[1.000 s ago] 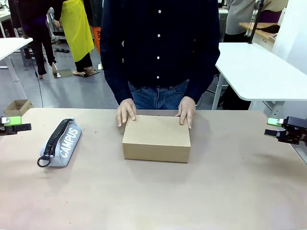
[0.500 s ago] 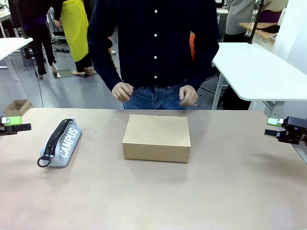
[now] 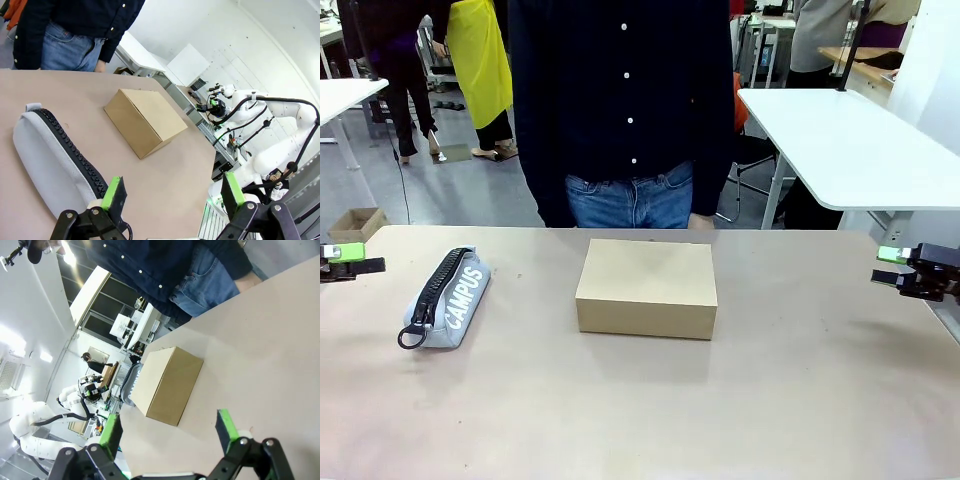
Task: Pack the items into the box.
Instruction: Close the Mailer Box.
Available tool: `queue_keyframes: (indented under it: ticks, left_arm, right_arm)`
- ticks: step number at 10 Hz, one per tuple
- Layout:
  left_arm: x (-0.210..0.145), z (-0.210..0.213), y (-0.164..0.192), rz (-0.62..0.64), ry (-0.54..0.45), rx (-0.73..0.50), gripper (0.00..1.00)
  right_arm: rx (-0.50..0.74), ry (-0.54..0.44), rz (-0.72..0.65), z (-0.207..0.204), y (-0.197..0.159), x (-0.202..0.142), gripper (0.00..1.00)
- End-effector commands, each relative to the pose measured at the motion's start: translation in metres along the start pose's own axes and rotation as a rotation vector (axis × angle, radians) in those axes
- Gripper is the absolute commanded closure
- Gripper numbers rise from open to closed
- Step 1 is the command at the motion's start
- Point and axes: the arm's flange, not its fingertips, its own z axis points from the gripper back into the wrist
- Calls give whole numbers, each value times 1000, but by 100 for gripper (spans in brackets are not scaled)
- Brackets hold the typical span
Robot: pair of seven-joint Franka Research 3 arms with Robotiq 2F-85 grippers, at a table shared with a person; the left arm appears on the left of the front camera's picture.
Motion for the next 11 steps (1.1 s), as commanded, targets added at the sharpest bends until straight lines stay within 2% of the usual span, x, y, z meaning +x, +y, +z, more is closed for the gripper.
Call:
queue_keyframes:
  ticks: [1,11]
  left_arm:
    - [-1,2,-2,-19,2,-3,0]
    - [-1,2,-2,-19,2,-3,0]
  right_arm:
    - [-16,6,14,-2,4,2,0]
    - [-16,6,14,-2,4,2,0]
